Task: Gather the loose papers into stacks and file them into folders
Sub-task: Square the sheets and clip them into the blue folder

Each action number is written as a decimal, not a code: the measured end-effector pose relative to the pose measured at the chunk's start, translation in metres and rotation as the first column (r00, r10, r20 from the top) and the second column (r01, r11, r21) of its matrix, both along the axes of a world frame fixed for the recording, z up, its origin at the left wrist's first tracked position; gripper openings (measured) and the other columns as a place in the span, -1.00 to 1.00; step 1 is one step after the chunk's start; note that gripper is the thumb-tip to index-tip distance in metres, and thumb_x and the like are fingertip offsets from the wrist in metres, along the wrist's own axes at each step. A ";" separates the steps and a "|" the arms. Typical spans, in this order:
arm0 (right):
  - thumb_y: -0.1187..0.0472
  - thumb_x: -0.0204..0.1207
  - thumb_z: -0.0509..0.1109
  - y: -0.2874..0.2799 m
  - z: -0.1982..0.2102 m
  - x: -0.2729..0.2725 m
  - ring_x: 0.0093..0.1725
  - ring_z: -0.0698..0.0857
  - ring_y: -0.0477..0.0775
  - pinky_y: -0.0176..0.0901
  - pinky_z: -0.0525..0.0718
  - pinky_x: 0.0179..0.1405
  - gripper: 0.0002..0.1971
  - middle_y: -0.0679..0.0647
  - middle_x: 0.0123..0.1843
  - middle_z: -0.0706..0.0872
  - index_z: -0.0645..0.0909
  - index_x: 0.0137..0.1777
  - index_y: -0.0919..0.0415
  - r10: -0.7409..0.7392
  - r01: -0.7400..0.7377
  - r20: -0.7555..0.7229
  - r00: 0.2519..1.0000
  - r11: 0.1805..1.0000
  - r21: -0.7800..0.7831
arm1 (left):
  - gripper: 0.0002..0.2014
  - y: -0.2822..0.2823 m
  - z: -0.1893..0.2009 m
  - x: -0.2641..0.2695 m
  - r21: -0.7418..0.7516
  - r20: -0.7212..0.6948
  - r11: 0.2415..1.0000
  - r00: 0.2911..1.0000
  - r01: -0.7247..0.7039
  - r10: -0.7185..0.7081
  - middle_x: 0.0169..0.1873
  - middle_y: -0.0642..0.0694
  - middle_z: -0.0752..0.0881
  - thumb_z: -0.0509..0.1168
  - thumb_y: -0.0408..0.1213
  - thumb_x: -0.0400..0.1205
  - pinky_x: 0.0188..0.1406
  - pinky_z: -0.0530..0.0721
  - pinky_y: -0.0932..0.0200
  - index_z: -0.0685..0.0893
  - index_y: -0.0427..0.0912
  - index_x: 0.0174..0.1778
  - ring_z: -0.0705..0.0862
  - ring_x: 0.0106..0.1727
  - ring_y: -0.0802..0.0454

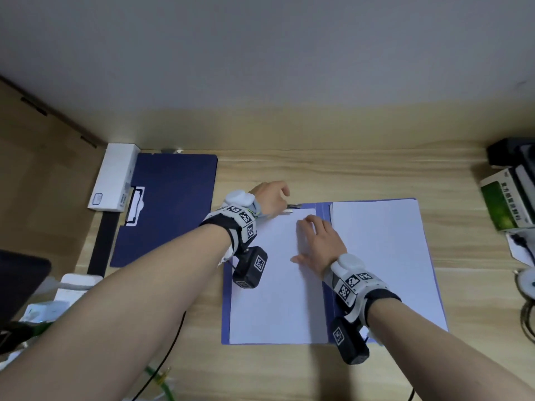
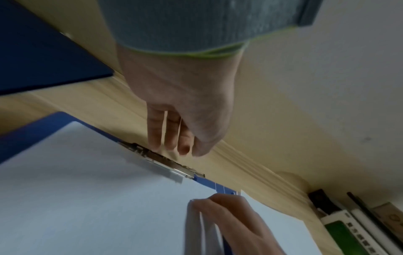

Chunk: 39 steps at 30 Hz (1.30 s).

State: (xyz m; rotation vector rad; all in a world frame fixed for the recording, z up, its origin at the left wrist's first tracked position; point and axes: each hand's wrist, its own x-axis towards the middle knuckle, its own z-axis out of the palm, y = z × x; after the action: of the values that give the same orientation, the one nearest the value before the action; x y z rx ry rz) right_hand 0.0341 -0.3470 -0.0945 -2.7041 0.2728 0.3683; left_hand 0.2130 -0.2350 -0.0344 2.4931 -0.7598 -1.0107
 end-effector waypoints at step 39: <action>-0.20 0.20 0.63 0.005 -0.013 -0.007 0.42 0.45 0.32 0.10 0.54 0.30 -0.07 0.15 0.56 0.38 0.40 0.56 0.09 -0.022 0.021 0.051 0.998 1.000 0.008 | -0.54 0.086 -0.066 0.028 -0.006 0.118 0.909 0.903 -0.416 0.414 -0.33 0.10 0.66 0.49 0.34 0.25 -0.07 0.54 0.05 0.53 0.04 -0.46 0.58 0.05 -0.08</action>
State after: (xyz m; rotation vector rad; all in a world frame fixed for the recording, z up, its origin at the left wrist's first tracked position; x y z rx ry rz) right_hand 0.0274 -0.3415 -0.1075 -2.6967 0.2854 0.2932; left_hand 0.2413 -0.1492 -0.1004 2.5899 -0.2235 -0.7251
